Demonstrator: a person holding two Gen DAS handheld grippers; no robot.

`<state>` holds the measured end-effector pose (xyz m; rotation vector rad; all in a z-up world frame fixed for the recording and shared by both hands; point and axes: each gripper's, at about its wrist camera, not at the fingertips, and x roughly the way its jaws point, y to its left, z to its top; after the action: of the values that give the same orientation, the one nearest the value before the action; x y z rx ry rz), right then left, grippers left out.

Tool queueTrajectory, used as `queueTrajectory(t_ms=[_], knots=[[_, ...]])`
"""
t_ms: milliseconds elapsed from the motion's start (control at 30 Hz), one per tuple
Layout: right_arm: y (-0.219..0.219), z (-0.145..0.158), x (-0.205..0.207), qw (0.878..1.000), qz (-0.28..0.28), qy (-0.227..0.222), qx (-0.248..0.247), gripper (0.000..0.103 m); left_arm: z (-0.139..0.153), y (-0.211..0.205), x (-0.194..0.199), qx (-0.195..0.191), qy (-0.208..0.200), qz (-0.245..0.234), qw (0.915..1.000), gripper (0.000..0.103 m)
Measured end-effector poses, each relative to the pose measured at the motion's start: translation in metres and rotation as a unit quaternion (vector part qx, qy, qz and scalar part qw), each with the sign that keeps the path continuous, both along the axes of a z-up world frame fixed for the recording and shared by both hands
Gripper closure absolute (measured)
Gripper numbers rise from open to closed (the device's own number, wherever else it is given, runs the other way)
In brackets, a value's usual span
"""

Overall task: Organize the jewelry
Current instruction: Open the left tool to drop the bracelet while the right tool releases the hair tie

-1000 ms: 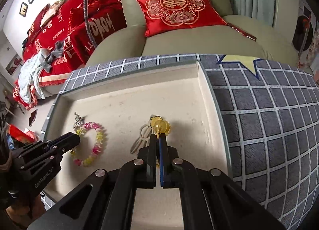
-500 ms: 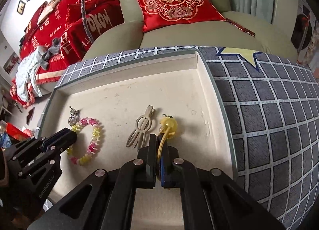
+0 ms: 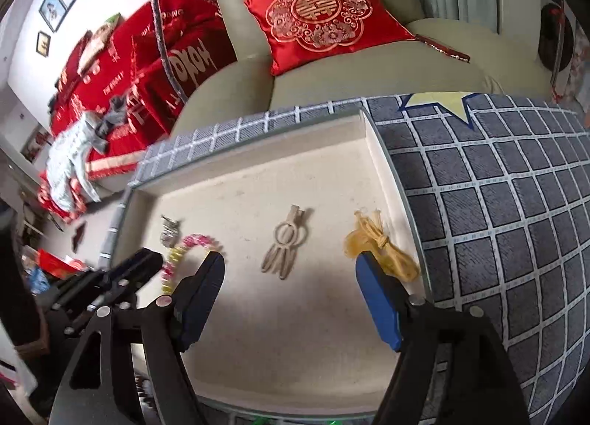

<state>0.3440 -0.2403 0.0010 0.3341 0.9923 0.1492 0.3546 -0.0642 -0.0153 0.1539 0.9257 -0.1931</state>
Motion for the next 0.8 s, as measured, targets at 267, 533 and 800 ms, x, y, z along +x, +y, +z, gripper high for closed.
queueTrajectory(t_ms=[267,533,800], knots=[[-0.007,0.024,-0.014,1.000,-0.007,-0.024,0.015,0.023,0.011,0.008,0.000,-0.025,-0.005,0.010,0.9996,0.071],[-0.018,0.035,-0.032,0.998,-0.019,-0.042,0.043,0.011,0.028,0.019,-0.007,-0.029,-0.034,0.023,0.9987,0.000],[-0.027,0.058,-0.063,0.994,-0.046,-0.083,0.052,0.000,0.050,0.035,-0.043,-0.030,-0.061,0.024,0.9974,0.000]])
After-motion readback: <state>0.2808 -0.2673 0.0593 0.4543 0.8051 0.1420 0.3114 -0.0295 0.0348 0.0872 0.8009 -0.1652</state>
